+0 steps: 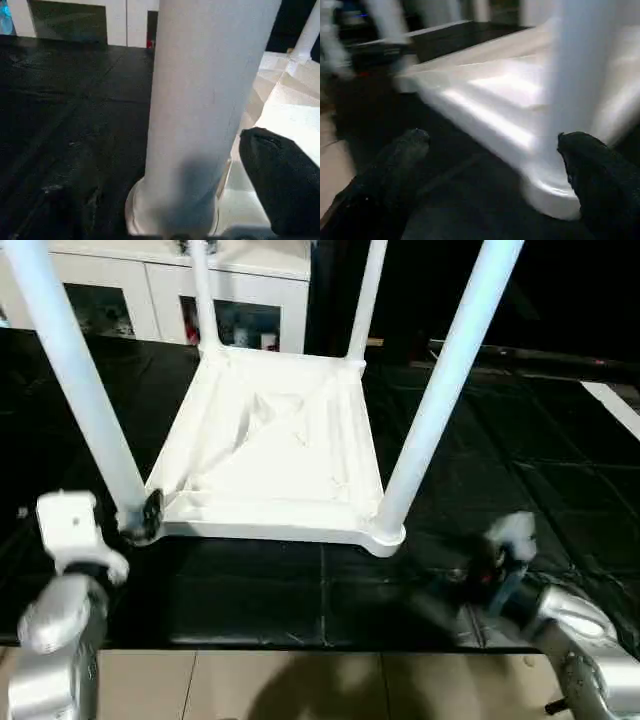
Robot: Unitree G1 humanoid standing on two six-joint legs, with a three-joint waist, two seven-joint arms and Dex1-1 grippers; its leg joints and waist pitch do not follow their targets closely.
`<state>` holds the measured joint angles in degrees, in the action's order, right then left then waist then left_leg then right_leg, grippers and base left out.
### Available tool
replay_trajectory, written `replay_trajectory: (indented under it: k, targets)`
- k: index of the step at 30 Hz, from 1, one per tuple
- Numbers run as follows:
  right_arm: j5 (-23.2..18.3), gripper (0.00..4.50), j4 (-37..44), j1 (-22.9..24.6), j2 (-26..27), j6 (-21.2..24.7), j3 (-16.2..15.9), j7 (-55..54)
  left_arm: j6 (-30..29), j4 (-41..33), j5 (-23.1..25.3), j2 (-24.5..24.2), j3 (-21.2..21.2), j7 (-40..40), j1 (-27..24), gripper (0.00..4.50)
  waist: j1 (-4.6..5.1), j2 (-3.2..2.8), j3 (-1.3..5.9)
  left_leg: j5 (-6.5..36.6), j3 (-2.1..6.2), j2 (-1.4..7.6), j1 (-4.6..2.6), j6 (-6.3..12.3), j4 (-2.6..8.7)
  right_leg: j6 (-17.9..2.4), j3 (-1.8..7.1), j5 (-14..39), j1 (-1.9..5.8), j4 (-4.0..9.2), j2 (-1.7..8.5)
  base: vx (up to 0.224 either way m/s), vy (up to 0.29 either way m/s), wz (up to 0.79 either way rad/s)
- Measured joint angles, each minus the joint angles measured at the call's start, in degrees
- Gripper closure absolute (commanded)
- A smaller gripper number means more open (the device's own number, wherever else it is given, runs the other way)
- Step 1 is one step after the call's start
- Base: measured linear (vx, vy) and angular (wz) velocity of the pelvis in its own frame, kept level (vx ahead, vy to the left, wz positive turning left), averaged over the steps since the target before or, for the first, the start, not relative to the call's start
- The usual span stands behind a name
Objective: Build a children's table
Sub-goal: Flip table
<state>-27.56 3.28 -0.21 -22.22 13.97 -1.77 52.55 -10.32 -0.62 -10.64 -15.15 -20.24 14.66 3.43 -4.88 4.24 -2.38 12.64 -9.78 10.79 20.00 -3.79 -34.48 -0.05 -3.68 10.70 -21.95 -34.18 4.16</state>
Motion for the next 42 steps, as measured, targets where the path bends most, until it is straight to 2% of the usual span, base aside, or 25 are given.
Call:
replay_trajectory:
  k: [3, 8, 14, 17, 21, 33, 42]
  targets:
    - [1.2, 0.0, 0.4, -2.2, 1.4, 1.3, -2.5, -0.9, 0.0, 2.3, 0.1, -0.4, 0.0, 0.0, 1.1, 0.57, 0.12, -0.08, -0.03, 0.0, -0.01, 0.0, 0.0, -0.05, -0.01, -0.1, 0.0, -0.1, -0.02, -0.01, 0.0, 0.0, 0.0, 0.0]
    - [3.6, 0.0, 0.6, -4.8, 2.4, 3.5, -5.7, -3.3, 0.1, 3.7, 0.4, -1.2, 1.0, 0.0, 1.5, 1.08, -0.25, -0.22, -0.07, 0.0, 0.01, 0.02, -0.03, -0.07, -0.01, -0.1, -0.04, -0.1, -0.04, 0.01, 0.0, 0.0, 0.0, 0.0]
    - [3.9, 0.0, 0.6, -7.4, 6.4, 4.7, -9.5, -4.6, 0.7, 4.5, 0.3, -1.2, 1.2, 0.1, 1.9, 1.64, -0.11, -0.29, -0.1, -0.1, 0.0, 0.06, -0.02, -0.1, -0.01, -0.1, -0.07, -0.1, -0.1, 0.0, -0.01, 0.0, 0.0, 0.0]
    - [4.8, 0.0, 0.6, -7.4, 6.4, 4.7, -10.6, -4.6, 0.9, 4.5, 0.3, -1.6, 1.7, 0.4, 2.0, 1.8, -0.15, -0.31, -0.11, -0.1, 0.0, 0.07, -0.03, -0.1, -0.01, -0.1, -0.07, -0.1, -0.11, 0.01, -0.01, 0.0, 0.0, 0.0]
    - [5.0, 0.0, 0.7, -7.3, 6.4, 5.0, -11.4, -4.6, 0.8, 4.5, 0.2, -2.0, 2.1, 0.9, 2.0, 2.3, -0.18, -0.37, -0.15, -0.1, 0.0, 0.06, -0.02, -0.1, -0.01, -0.1, -0.07, -0.1, -0.11, 0.01, -0.01, 0.0, 0.0, 0.0]
    - [5.8, 0.0, 0.5, -7.3, 7.7, 6.0, -12.0, -6.9, -1.8, 2.9, -0.9, -1.4, 2.7, 1.4, 1.9, 2.43, -0.39, -0.41, -0.17, -0.1, -0.01, 0.04, -0.01, -0.1, -0.01, -0.1, -0.07, 0.0, -0.11, 0.02, 0.02, 0.0, 0.0, 0.0]
    - [8.1, 0.0, -3.5, -9.7, 12.7, 6.7, -12.0, -13.6, -9.1, -2.9, -3.8, 4.4, 2.3, -1.4, 1.9, 2.43, -0.48, -0.71, -0.36, -0.2, -0.07, 0.05, 0.06, -0.24, 0.0, -0.1, -0.07, 0.0, -0.2, -0.09, 0.07, 0.0, 0.0, 0.0]
